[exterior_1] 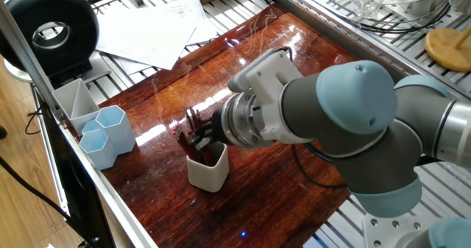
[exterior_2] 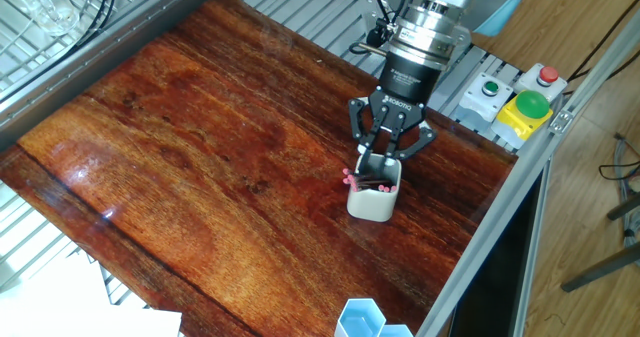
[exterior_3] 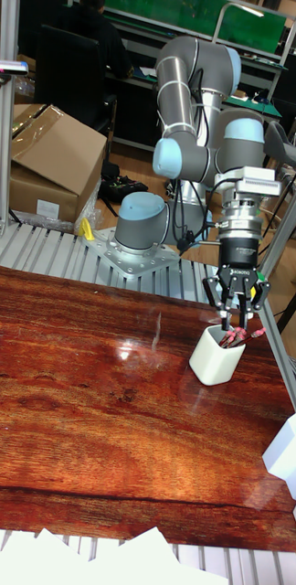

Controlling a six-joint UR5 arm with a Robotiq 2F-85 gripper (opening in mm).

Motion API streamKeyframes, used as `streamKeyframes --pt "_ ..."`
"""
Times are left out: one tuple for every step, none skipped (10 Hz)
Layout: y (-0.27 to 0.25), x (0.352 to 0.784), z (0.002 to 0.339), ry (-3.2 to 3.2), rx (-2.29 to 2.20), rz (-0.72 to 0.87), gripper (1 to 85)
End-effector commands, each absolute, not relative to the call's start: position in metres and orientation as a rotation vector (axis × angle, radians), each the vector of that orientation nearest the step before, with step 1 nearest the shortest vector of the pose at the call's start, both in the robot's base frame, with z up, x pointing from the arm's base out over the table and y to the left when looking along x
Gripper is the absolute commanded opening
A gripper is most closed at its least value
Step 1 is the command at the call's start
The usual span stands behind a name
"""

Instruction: Put the pen into the pen holder

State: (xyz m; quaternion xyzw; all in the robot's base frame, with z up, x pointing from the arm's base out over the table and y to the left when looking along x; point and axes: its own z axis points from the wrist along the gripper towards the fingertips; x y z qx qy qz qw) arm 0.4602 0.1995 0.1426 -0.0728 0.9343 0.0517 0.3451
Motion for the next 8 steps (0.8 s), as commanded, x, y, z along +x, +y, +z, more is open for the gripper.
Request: streamKeyframes --pt "0.200 0.453 0.139 2.462 -0.215 0.147 41.0" --pt "0.196 0.450 0.139 2.482 -0.214 0.133 40.7" --pt "0.190 0.444 0.140 2.522 -0.220 0.109 40.0" --pt "0.181 0.432 0.144 2.592 -0.212 0.079 38.3" --pt "0.174 0.420 0.153 2.669 -0.215 0.053 35.7" --pt "0.164 0.407 0.166 2.755 -0.223 0.017 33.0" --pt "0.150 0.393 0.185 2.841 -0.244 -0.017 31.0" --pt "0.138 0.385 0.198 2.897 -0.281 -0.053 28.7"
